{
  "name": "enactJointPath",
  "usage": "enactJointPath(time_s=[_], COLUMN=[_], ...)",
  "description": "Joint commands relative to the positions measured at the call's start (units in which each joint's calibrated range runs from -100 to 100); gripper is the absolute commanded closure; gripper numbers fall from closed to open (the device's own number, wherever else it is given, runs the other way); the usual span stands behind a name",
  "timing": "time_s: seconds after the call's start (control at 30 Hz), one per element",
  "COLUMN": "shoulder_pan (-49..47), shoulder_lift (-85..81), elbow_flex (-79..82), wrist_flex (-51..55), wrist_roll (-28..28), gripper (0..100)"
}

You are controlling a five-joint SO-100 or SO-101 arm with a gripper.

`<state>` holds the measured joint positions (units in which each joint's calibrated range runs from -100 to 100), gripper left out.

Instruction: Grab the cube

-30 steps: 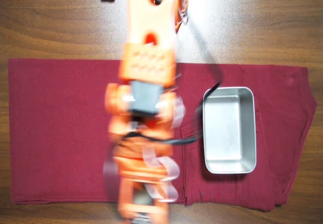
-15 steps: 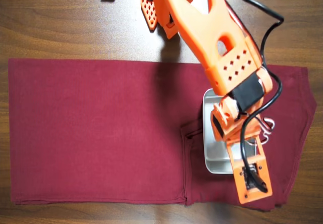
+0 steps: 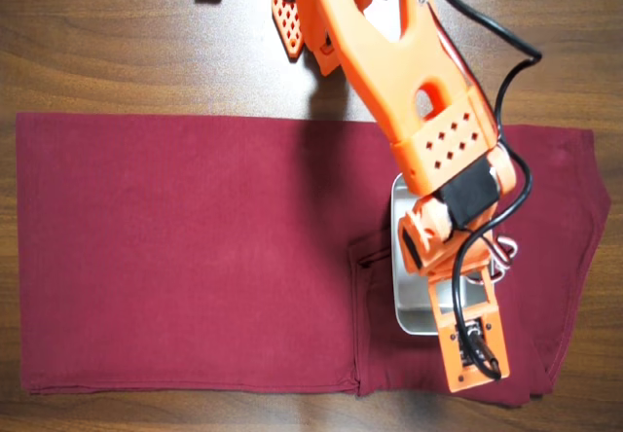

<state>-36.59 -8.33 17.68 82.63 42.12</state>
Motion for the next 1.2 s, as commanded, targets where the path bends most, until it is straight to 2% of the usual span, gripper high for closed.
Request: enactJointPath(time_s=[0.0, 0.07, 0.1, 0.13, 0.2, 0.3, 0.4, 0.57, 0.7, 0.8, 0.97, 1.0, 1.17], shoulder_pan=[2.04, 3.0, 3.96, 5.69, 11.73, 23.63, 33.33, 38.8, 41.96, 41.58, 42.06, 41.29, 41.0], shoulder_lift=[-2.27, -3.52, -5.2, -7.69, -17.01, -37.25, -55.8, -77.11, -89.18, -90.07, -90.07, -90.07, -90.07], elbow_flex=[-0.97, -1.52, -1.7, -1.61, 5.31, 34.16, 57.74, 75.49, 82.32, 82.32, 82.32, 82.32, 82.32], wrist_flex=[1.05, 1.51, 2.16, 1.14, -8.45, -31.68, -34.27, -22.37, -13.61, -8.63, 15.9, 17.37, 17.37], wrist_roll=[0.68, 0.59, 1.71, 2.3, 4.05, 9.72, 12.01, 12.01, 12.11, 10.65, 9.13, 6.01, 5.57], gripper=[69, 70, 82, 98, 100, 99, 98, 97, 96, 95, 97, 97, 97])
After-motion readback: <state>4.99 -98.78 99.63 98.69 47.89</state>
